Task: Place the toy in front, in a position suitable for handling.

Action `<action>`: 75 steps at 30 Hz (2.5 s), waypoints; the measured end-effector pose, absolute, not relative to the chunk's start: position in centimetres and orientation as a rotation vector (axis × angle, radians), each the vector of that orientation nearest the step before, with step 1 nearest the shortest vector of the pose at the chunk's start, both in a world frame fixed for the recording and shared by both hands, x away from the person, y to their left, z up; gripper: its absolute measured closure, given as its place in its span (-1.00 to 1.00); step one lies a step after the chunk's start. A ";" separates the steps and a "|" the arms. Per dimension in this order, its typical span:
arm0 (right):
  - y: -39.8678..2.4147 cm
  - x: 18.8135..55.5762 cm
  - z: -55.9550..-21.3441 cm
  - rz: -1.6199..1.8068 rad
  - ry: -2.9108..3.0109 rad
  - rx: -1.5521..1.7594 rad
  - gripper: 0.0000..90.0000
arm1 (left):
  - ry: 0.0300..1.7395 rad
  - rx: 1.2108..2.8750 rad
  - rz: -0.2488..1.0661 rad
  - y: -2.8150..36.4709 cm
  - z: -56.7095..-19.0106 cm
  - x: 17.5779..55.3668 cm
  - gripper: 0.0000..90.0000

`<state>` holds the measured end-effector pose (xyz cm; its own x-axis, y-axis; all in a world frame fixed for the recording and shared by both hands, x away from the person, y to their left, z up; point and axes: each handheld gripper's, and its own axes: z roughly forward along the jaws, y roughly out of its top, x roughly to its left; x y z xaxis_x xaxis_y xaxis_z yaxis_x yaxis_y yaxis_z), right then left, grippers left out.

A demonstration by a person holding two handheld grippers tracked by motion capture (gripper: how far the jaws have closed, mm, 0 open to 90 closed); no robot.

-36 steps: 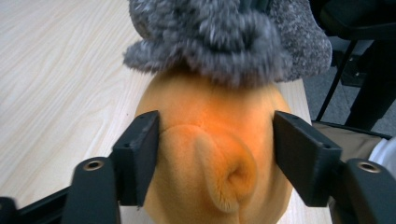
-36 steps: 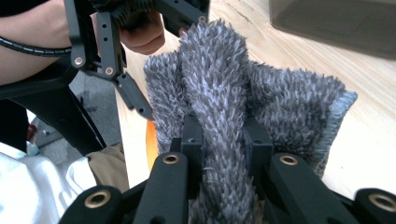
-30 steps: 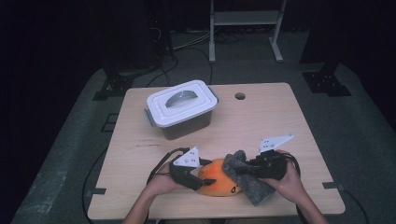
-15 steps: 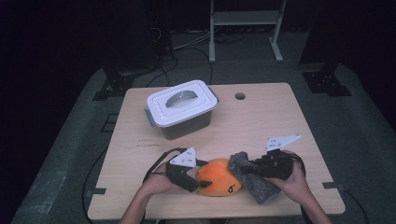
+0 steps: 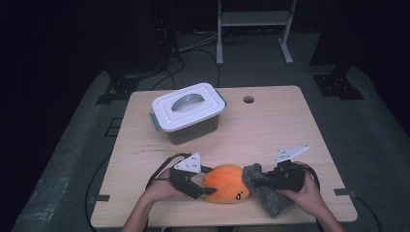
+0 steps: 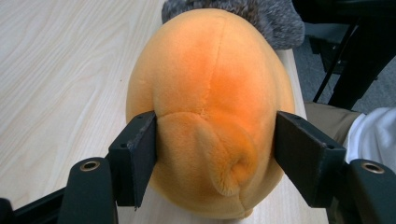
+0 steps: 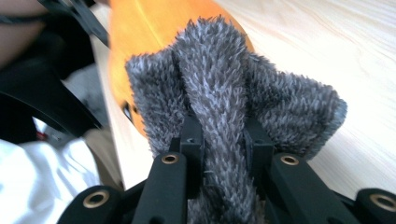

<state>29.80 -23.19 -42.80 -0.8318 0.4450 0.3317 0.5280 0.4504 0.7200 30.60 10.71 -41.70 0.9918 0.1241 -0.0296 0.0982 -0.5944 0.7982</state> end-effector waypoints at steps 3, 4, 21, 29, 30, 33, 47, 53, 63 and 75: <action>-23.4 29.9 -42.1 -1.337 -2.623 -0.879 0.65 | 0.148 2.217 0.046 10.4 -41.6 30.5 -0.32; -23.4 29.9 -41.7 -1.359 -2.620 -0.873 0.65 | 0.138 2.218 0.048 10.4 -41.6 30.4 -0.32; -19.8 31.0 -39.0 -1.418 -2.650 -0.747 0.64 | 0.170 2.188 0.184 9.1 -41.2 30.5 -0.11; -19.4 31.7 -37.9 -1.440 -2.684 -0.746 0.64 | 0.139 2.162 0.292 8.4 -42.0 30.5 -0.26; -19.2 31.8 -38.2 -1.427 -2.682 -0.747 0.64 | 0.165 2.163 0.265 8.5 -42.0 30.6 -0.37; -19.3 31.6 -39.0 -1.434 -2.662 -0.750 0.65 | 0.249 2.141 0.185 8.6 -41.8 31.0 -0.67; -23.7 30.5 -41.7 -1.379 -2.640 -0.900 0.64 | 0.207 2.160 0.174 8.5 -42.0 30.7 -0.31; -22.5 30.4 -39.3 -1.459 -2.642 -0.819 0.65 | 0.156 2.166 0.212 7.8 -41.8 30.0 -0.34; -21.3 30.6 -39.8 -1.413 -2.654 -0.778 0.65 | 0.166 2.172 0.197 8.7 -42.0 30.3 -0.33; -19.2 30.1 -37.2 -1.425 -2.707 -0.660 0.65 | 0.090 2.181 0.248 6.7 -41.2 29.2 -0.32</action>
<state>30.05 -19.21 -37.17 -0.9109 0.3594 0.2029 0.3707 0.4964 0.7850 29.24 6.74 -41.18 0.9772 0.1560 0.1442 -0.0268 -0.5830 0.8120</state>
